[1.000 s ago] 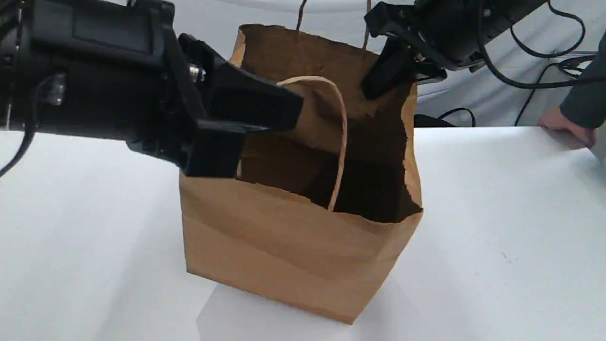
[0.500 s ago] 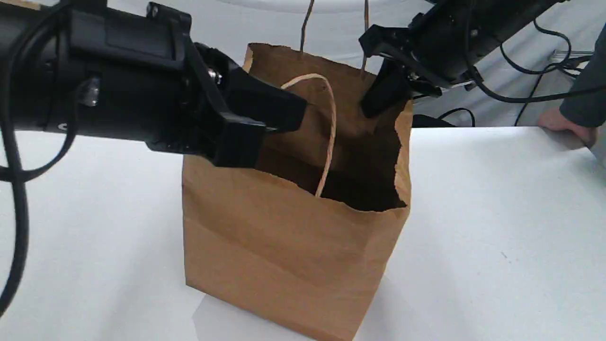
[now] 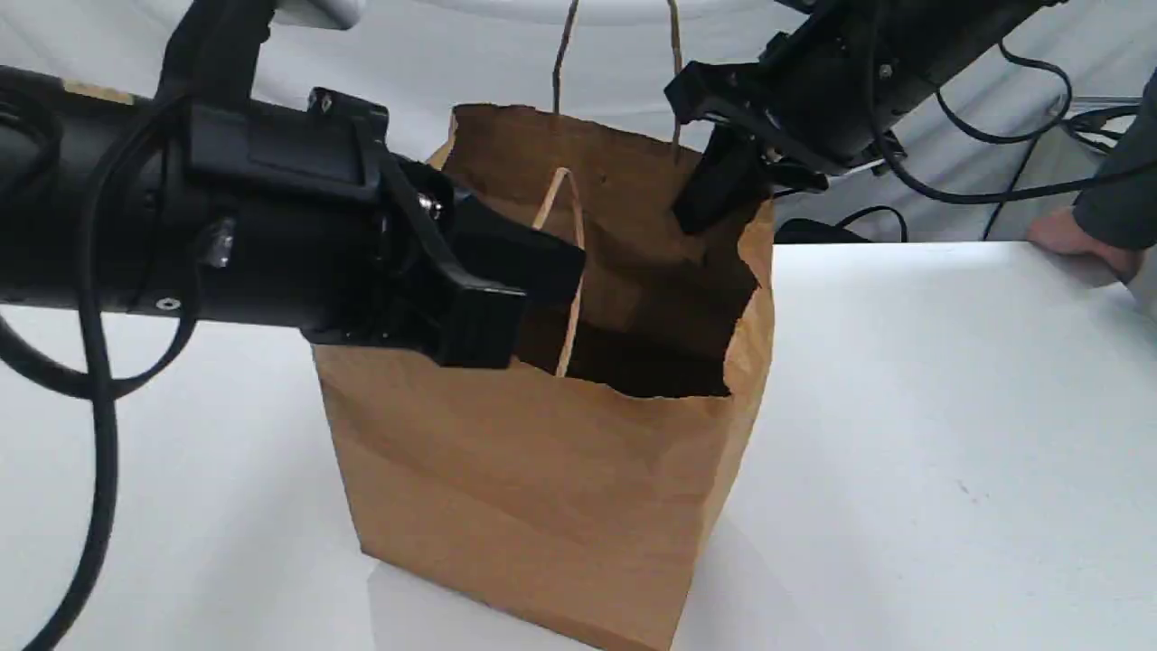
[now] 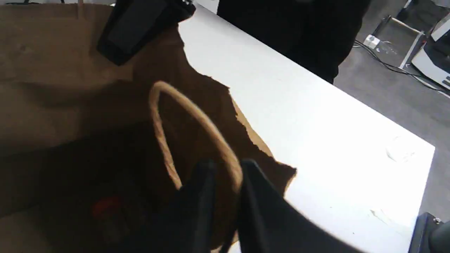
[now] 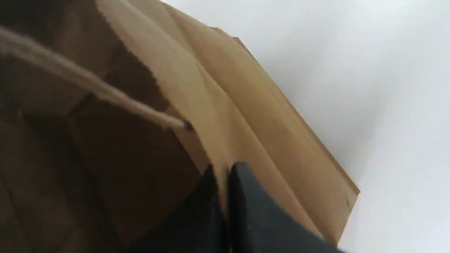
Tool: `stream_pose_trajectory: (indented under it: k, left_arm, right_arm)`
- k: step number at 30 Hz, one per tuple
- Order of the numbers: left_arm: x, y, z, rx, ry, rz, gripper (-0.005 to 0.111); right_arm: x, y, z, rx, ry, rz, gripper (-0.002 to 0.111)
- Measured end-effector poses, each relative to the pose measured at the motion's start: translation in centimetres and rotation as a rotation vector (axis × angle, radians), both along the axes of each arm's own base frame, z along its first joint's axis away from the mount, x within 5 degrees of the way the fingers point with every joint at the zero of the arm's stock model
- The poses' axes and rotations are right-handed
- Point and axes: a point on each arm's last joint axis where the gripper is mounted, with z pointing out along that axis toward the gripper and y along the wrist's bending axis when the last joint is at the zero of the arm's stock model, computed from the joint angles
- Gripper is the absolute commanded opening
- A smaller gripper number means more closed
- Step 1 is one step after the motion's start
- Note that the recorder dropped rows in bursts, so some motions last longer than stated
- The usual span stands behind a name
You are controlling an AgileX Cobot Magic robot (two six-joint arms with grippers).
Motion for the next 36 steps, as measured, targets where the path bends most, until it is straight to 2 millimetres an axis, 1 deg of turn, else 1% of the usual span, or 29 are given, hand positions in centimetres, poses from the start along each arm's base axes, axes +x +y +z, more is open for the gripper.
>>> stream_pose_trajectory:
  k: [1, 4, 6, 7, 13, 24, 27, 30, 33, 36]
  left_arm:
    - [0.0, 0.0, 0.0, 0.0, -0.001, 0.001, 0.027]
    - [0.1, 0.0, 0.0, 0.004, -0.007, 0.005, 0.046]
    - [0.2, 0.1, -0.1, 0.015, -0.016, 0.018, 0.054]
    - [0.3, 0.2, -0.1, 0.016, -0.019, 0.033, 0.055]
    - [1.1, 0.8, -0.1, 0.071, -0.095, 0.105, 0.054]
    - [1.3, 1.1, -0.4, 0.143, -0.14, 0.103, 0.054]
    - [1.4, 1.7, -0.2, 0.168, -0.152, 0.129, 0.054]
    - [1.5, 3.1, 0.6, 0.171, -0.17, 0.182, 0.054]
    - [1.1, 4.6, 1.6, 0.165, -0.182, 0.222, 0.054]
    - [0.6, 5.4, 2.2, 0.161, -0.19, 0.234, 0.054]
  right_arm:
    - [0.0, 0.0, 0.0, -0.002, 0.0, 0.0, 0.0]
    - [0.0, 0.0, 0.0, -0.003, 0.0, 0.0, 0.0]
    - [0.0, 0.0, 0.0, -0.003, 0.0, -0.002, 0.0]
    - [0.0, 0.0, 0.0, -0.003, 0.0, -0.002, 0.0]
    - [0.0, 0.0, 0.0, -0.003, 0.002, -0.003, 0.0]
    - [0.0, 0.0, 0.0, -0.003, 0.002, -0.003, 0.0]
    - [0.0, 0.0, 0.0, -0.003, 0.002, -0.003, 0.0]
    - [0.0, 0.0, 0.0, -0.004, -0.001, 0.001, 0.0]
    - [0.0, 0.0, 0.0, -0.006, -0.007, 0.009, 0.008]
    - [0.0, 0.0, 0.0, -0.006, -0.008, 0.011, 0.024]
